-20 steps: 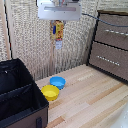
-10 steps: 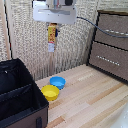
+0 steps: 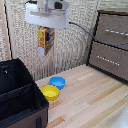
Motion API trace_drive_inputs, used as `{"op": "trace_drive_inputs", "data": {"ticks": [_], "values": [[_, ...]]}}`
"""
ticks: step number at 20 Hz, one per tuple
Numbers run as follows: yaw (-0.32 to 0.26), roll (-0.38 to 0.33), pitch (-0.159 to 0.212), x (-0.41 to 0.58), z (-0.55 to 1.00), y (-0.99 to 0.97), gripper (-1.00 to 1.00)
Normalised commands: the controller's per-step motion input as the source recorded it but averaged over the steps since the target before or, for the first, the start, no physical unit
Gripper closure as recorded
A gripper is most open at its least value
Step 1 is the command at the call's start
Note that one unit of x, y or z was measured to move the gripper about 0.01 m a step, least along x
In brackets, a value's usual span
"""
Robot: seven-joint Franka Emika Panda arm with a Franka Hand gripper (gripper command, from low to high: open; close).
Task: Kindly direct your grabber toward the cereal bar. Delicately grip the cereal bar using your grabber. Transport the clutched cereal bar to the rear part of the organizer. Set the cereal bar down and place it in the rear section of the organizer.
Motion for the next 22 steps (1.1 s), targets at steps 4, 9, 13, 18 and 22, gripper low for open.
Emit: {"op": "trace_drive_inputs", "data": {"ticks": [4,9,13,18,22], "values": [[-0.089,0.000,0.004,0.114,0.12,0.86,1.00],[-0.082,0.000,0.006,0.138,0.17,0.87,1.00],[-0.080,0.001,0.012,0.158,0.27,0.84,1.00],[-0.075,0.021,0.033,0.173,0.34,0.80,1.00],[-0.081,0.046,0.046,0.181,0.34,0.75,1.00]]}}
